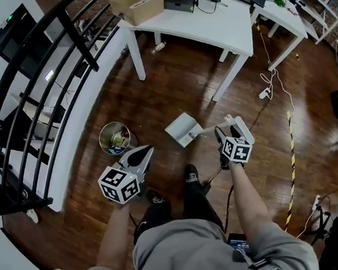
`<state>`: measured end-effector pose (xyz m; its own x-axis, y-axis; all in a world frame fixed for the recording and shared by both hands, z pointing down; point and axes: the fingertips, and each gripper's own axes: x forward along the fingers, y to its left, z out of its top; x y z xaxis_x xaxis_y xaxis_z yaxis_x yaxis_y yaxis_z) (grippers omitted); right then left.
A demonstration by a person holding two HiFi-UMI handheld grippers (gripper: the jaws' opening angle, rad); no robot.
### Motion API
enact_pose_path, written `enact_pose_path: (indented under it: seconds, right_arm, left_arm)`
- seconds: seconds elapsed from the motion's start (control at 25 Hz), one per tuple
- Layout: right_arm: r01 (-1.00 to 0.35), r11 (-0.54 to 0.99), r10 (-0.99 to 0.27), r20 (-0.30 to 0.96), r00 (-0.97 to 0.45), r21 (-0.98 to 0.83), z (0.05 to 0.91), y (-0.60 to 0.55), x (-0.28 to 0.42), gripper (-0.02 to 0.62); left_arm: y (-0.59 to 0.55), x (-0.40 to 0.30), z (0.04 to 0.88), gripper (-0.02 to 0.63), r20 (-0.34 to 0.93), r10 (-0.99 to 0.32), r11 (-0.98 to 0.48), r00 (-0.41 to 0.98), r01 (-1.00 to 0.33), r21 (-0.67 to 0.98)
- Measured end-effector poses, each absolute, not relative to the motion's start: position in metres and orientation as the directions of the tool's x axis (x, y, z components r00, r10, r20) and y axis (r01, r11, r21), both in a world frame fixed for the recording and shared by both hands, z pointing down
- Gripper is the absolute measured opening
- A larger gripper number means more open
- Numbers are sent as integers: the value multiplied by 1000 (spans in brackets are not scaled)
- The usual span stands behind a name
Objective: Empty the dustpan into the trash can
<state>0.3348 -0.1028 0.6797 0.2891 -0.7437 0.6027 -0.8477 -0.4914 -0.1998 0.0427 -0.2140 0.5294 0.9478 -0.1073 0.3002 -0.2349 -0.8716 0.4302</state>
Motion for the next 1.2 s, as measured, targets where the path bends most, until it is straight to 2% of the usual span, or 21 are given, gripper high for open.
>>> enact_pose_path:
  seconds: [0.2, 0.28, 0.4, 0.48, 0.56, 0.68, 0.84, 1.2]
  right_arm:
    - [-870, -430, -781, 581, 227, -239, 672, -121, 300, 280]
    - [-896, -360, -809, 565, 161, -261, 662, -137, 271, 244]
    - [-953, -155, -866, 501, 3, -261, 624, -187, 213, 143]
    - [-968, 26, -897, 422, -133, -249, 580, -227, 172, 52]
    - [-955, 188, -905, 337, -260, -231, 533, -254, 128, 1]
    - [-906, 381, -877, 238, -418, -186, 477, -279, 67, 0]
    - [-816, 564, -803, 147, -577, -124, 418, -300, 0, 0]
    - [-665, 741, -663, 59, -746, -91, 358, -306, -83, 0]
  left_arm:
    - [-223, 21, 518, 5, 286, -165, -874, 944, -274, 400]
    - [-226, 13, 511, 5, 276, -188, -872, 943, -290, 395]
    - [-240, -3, 498, 5, 261, -249, -861, 933, -336, 381]
    - [-248, -15, 485, 5, 251, -316, -844, 915, -392, 367]
    - [-250, -31, 472, 5, 240, -375, -822, 895, -441, 359]
    - [-254, -55, 455, 5, 212, -455, -791, 865, -502, 349]
    - [-264, -88, 429, 5, 171, -565, -740, 807, -588, 328]
    - [-267, -137, 399, 5, 127, -698, -652, 705, -698, 294]
